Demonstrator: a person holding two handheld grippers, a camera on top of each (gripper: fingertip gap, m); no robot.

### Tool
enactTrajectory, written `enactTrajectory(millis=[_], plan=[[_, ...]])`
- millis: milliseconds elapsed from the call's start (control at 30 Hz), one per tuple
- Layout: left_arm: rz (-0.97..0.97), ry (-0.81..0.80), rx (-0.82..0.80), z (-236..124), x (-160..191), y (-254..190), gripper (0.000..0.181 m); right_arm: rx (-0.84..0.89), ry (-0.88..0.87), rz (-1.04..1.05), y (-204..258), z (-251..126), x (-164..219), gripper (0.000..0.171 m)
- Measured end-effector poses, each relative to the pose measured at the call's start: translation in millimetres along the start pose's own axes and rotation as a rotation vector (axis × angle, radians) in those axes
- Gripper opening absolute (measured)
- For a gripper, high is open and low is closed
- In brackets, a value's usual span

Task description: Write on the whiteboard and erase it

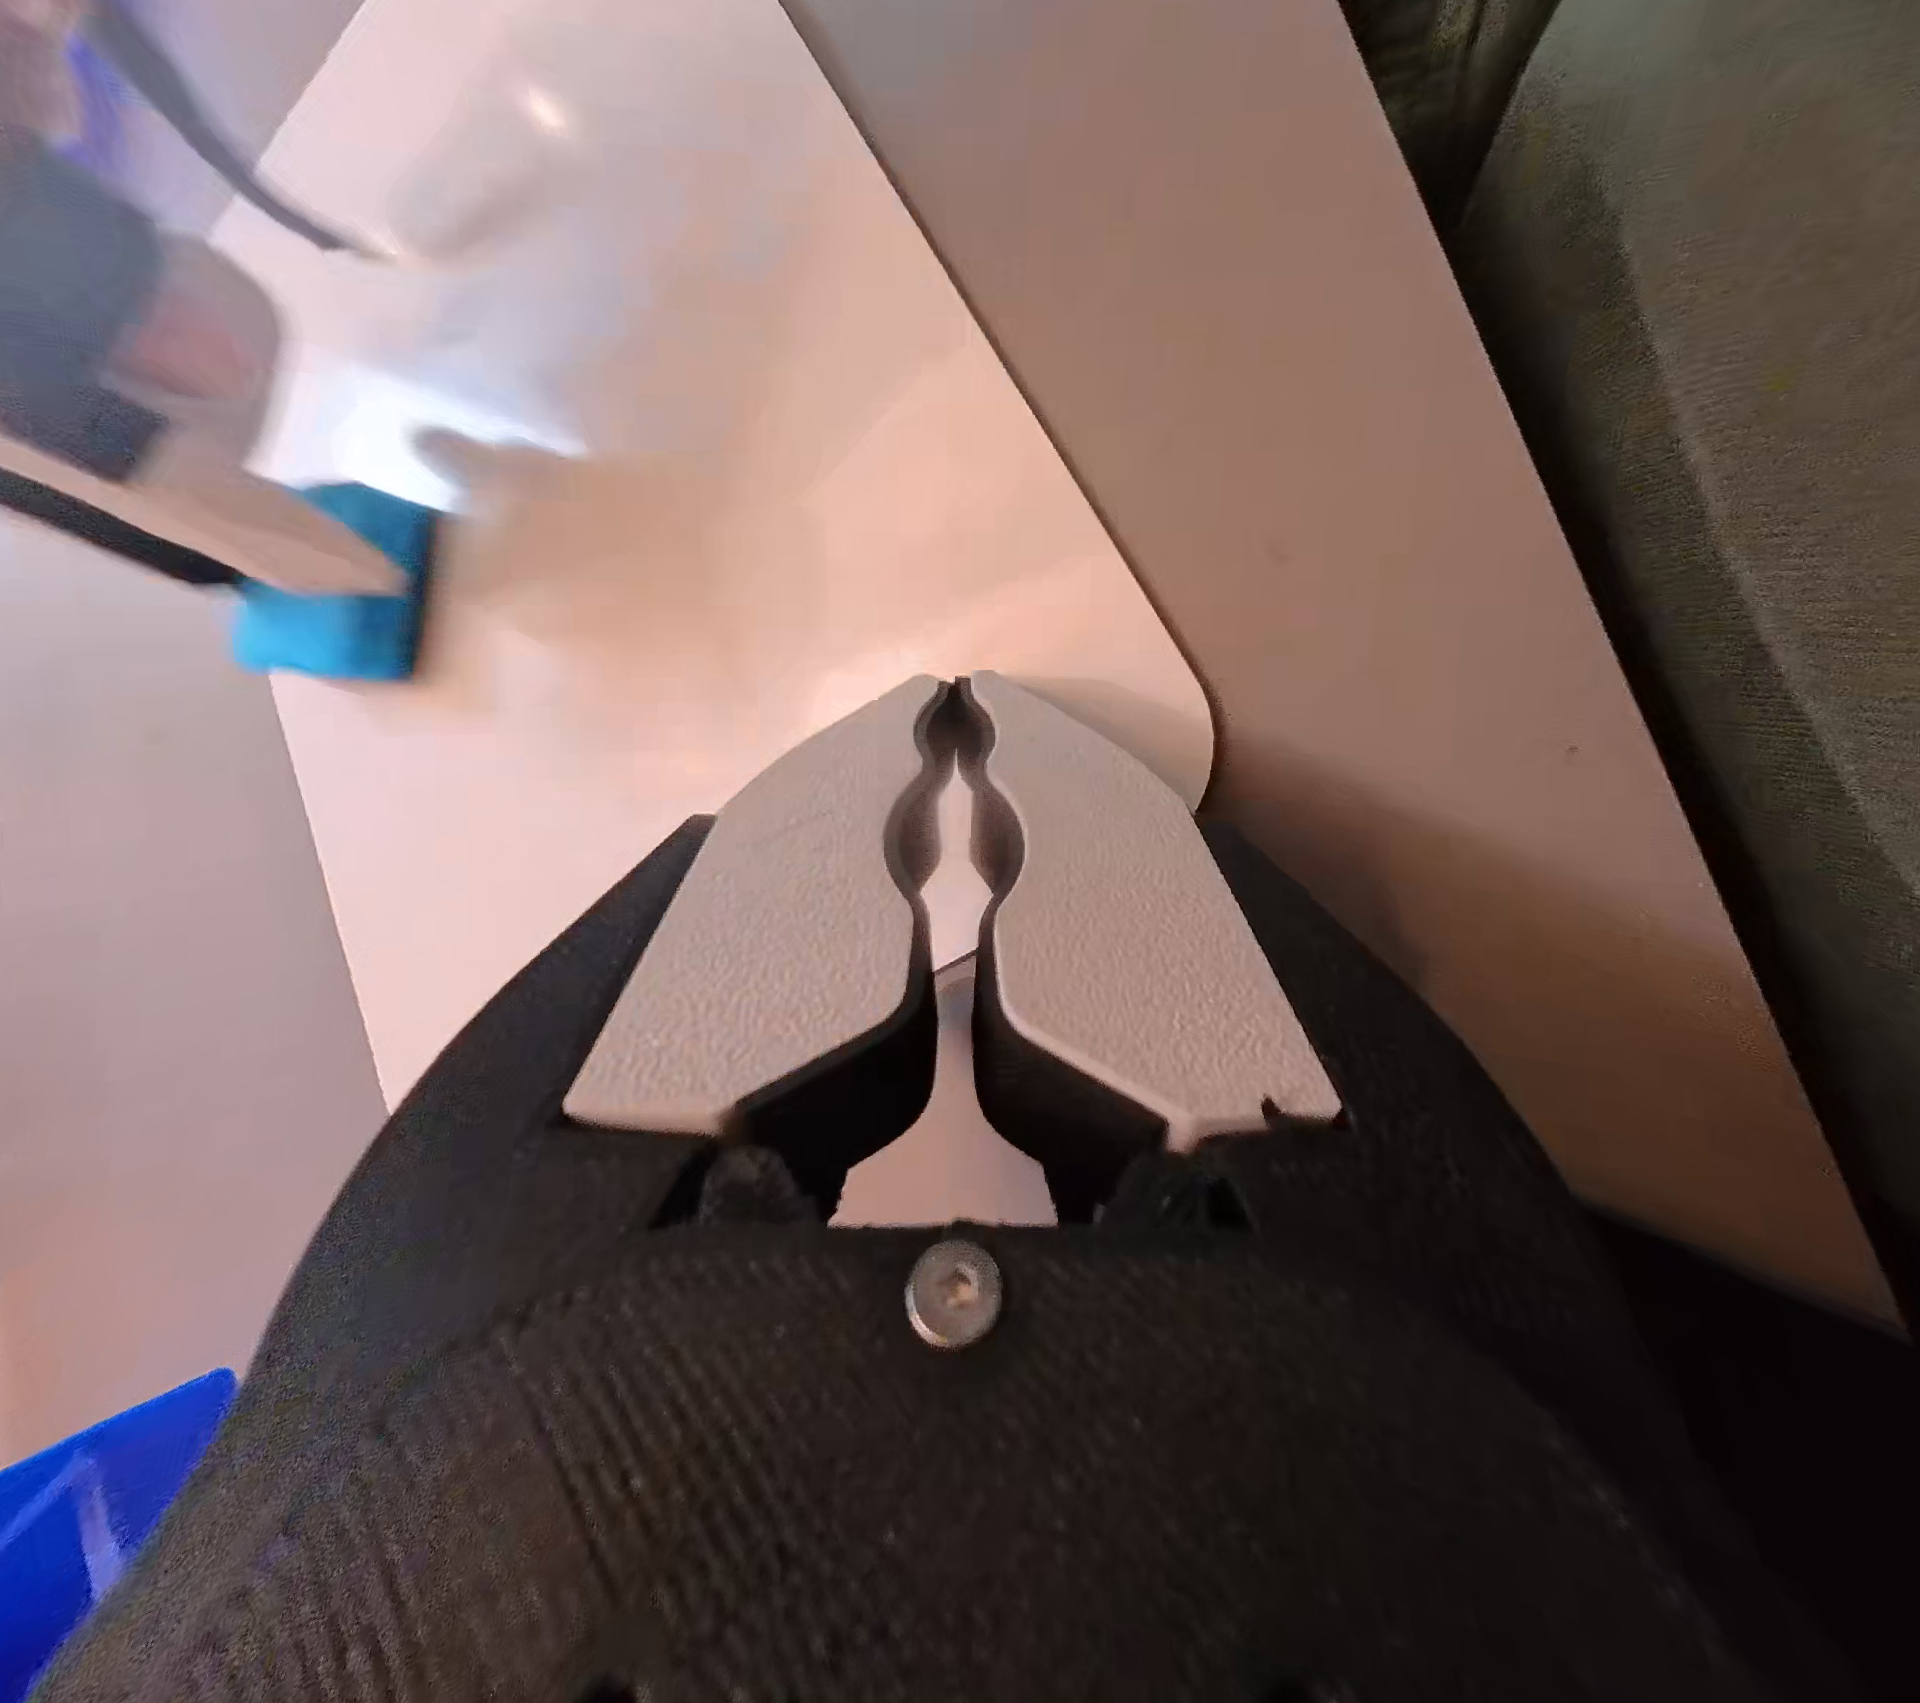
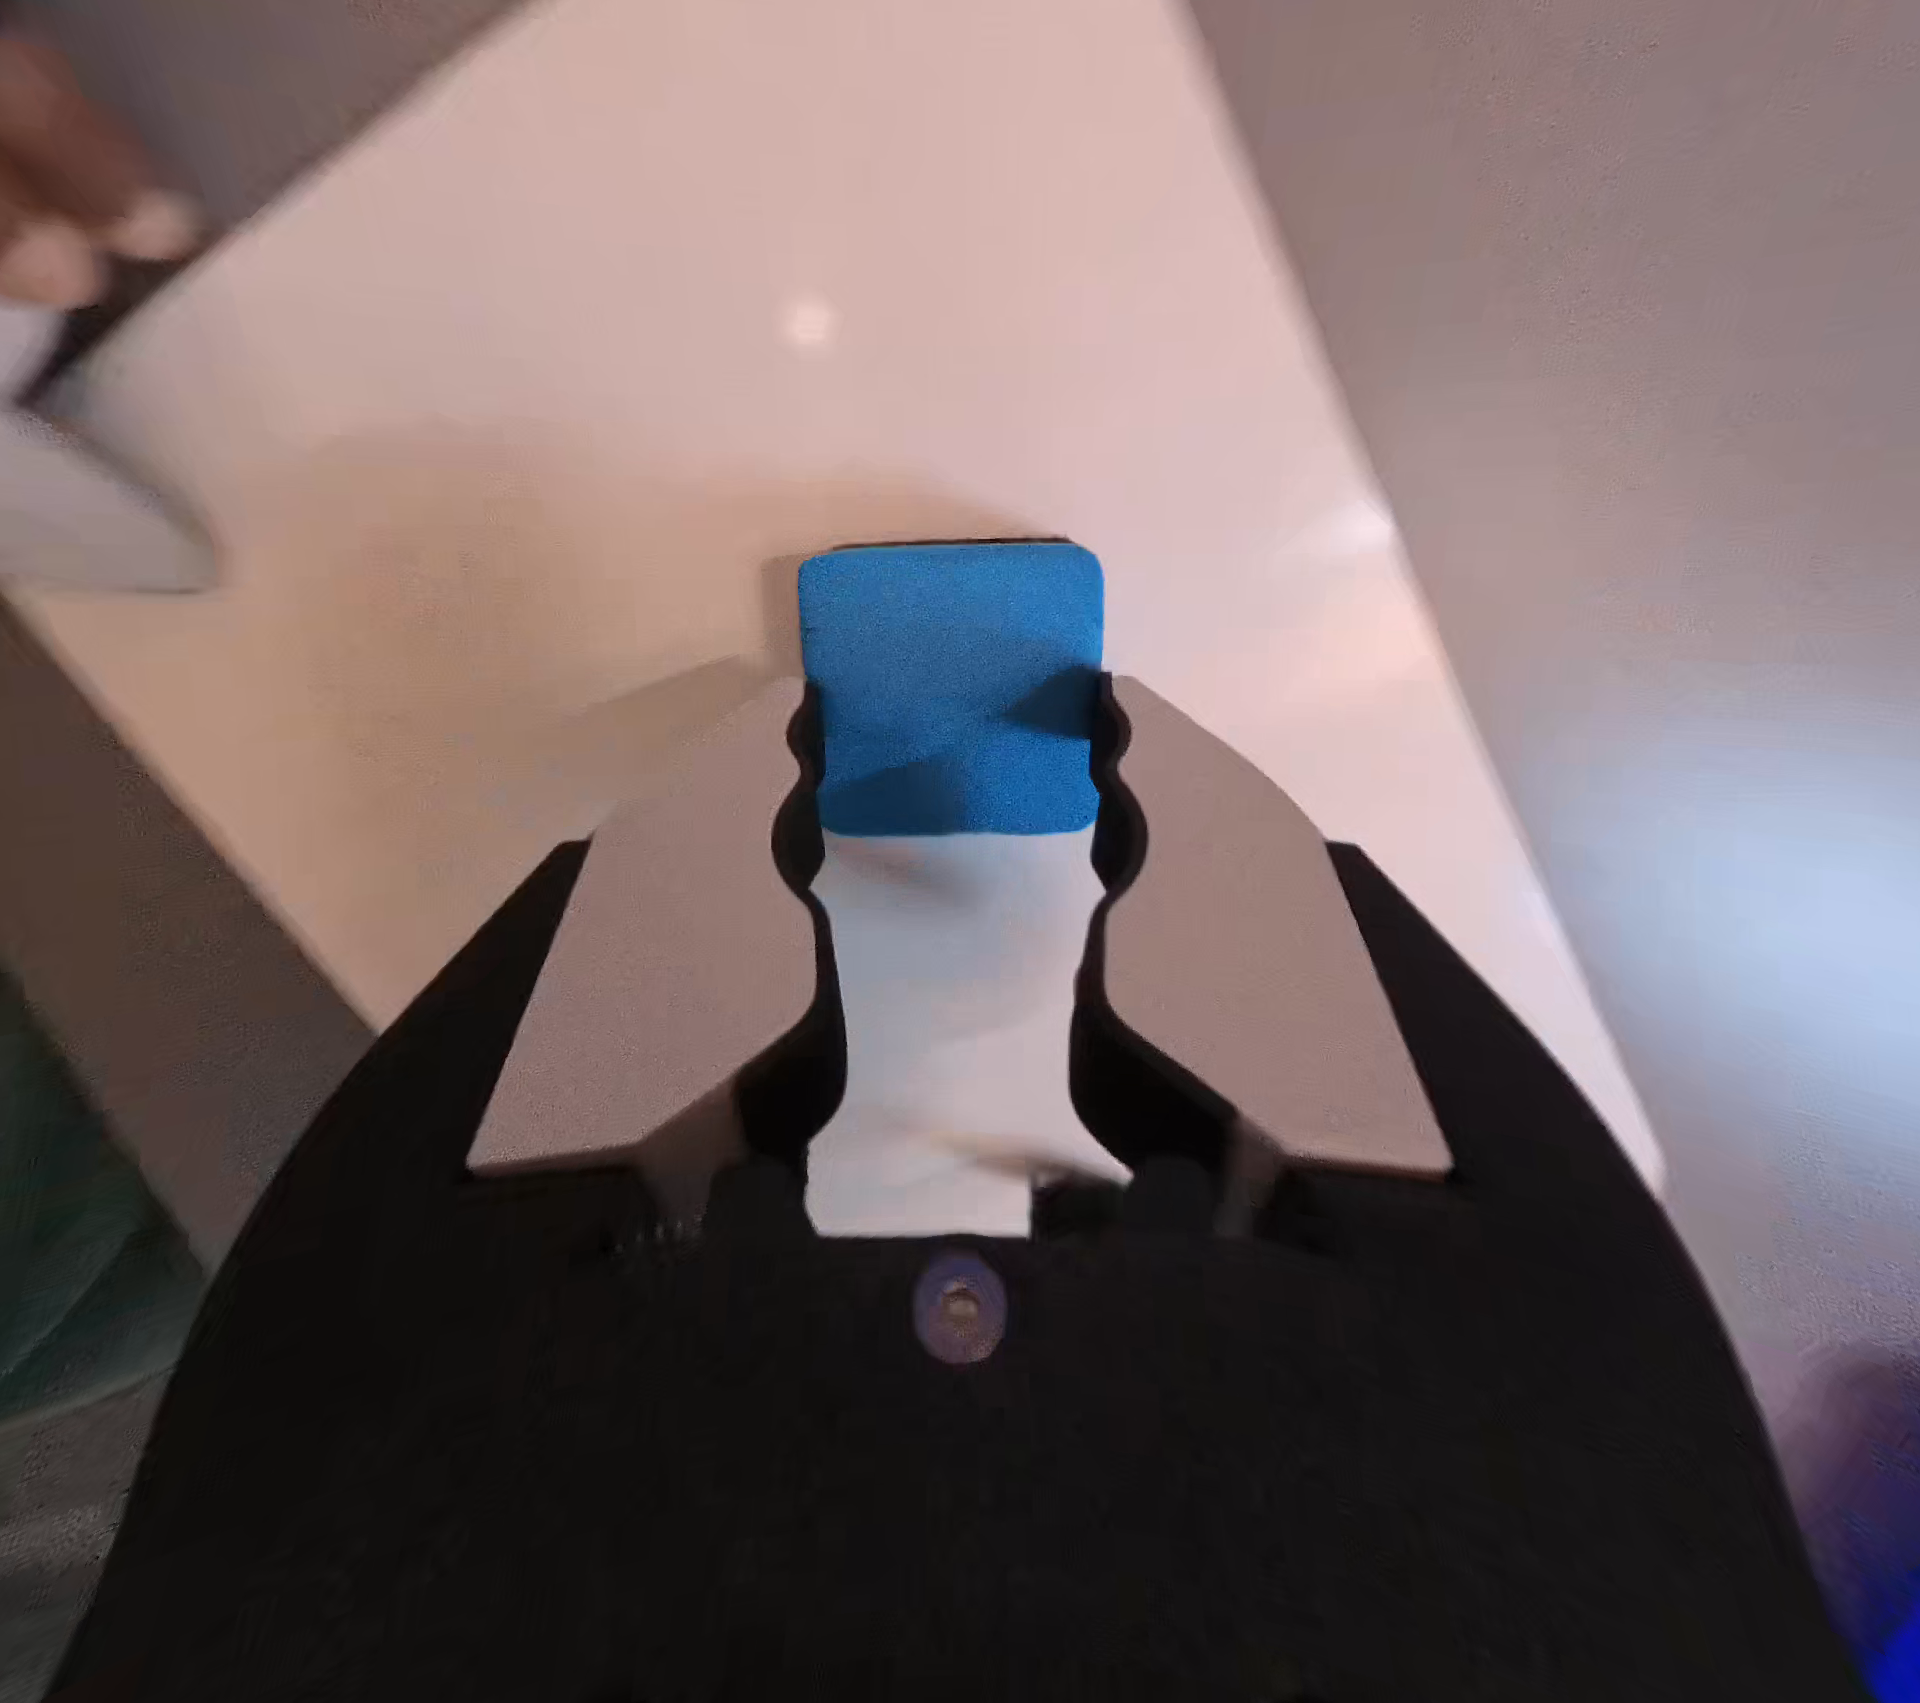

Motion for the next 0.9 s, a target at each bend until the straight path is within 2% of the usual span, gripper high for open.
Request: enactTrajectory(millis=[67, 100, 133, 200, 300, 367, 400, 467, 533, 600, 667, 833, 867, 900], plan=[[0.016, 0.007, -0.016, 0.1, -0.6, -1.4, 0.001, 0.106, 0.017, 0.208, -75.0, -15.1, 29.0, 0.05], [0.024, 0.013, -0.025, 0.4, -1.0, -1.8, 0.001, 0.112, 0.008, 0.288, -95.0, -21.6, 44.1, 0.05], [0.032, 0.02, -0.037, 0.7, -1.1, -1.6, 0.001, 0.106, -0.001, 0.324, -96.2, -25.0, 52.2, 0.05], [0.026, 0.017, -0.038, 1.6, -0.3, 0.4, 0.001, 0.065, -0.005, 0.2, -50.6, -20.9, 46.2, 0.05], [-0.013, -0.003, -0.01, 1.6, 1.4, 3.4, 0.001, -0.075, 0.0, -0.043, 59.2, -7.7, 22.1, 0.05], [-0.005, 0.001, -0.017, 1.5, 1.1, 2.4, 0.001, -0.094, 0.016, -0.164, 98.3, -3.8, 15.2, 0.05], [-0.003, 0.004, -0.019, 1.5, 0.6, 2.0, 0.001, -0.094, 0.018, -0.145, 90.1, -4.3, 15.4, 0.05], [-0.002, 0.005, -0.022, 1.4, 0.5, 1.6, 0.001, 0.0, 0.011, 0.023, 26.4, -10.6, 26.3, 0.05], [-0.008, 0.004, -0.025, 1.5, 0.6, 1.3, 0.001, 0.123, 0.021, 0.244, -55.5, -26.6, 57.5, 0.05], [-0.02, 0.0, -0.019, 1.5, 1.1, 1.9, 0.001, 0.179, 0.021, 0.408, -98.2, -42.3, 91.9, 0.05], [-0.036, -0.01, -0.01, 1.5, 2.0, 2.9, 0.001, 0.163, 0.023, 0.369, -74.7, -44.0, 97.5, 0.05], [-0.059, -0.025, 0.015, 2.4, 2.8, 5.2, 0.001, -0.06, 0.053, -0.011, 90.7, -24.4, 60.8, 0.05], [-0.058, -0.025, 0.016, 2.2, 2.6, 4.6, 0.001, -0.06, 0.054, -0.052, 100.2, -24.0, 61.0, 0.05], [-0.058, -0.027, 0.021, 1.8, 2.2, 3.8, 0.001, -0.057, 0.044, -0.022, 90.0, -25.6, 64.6, 0.05]])
Point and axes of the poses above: each gripper's, where its closed fingertips meet, z out along the fingers, x out of its underside, y = z × x across the jaws, the point moved 10 cm from there along -z, back along the fingers, and after that the axes turned 4 degrees about -y, right-handed, at the moved point
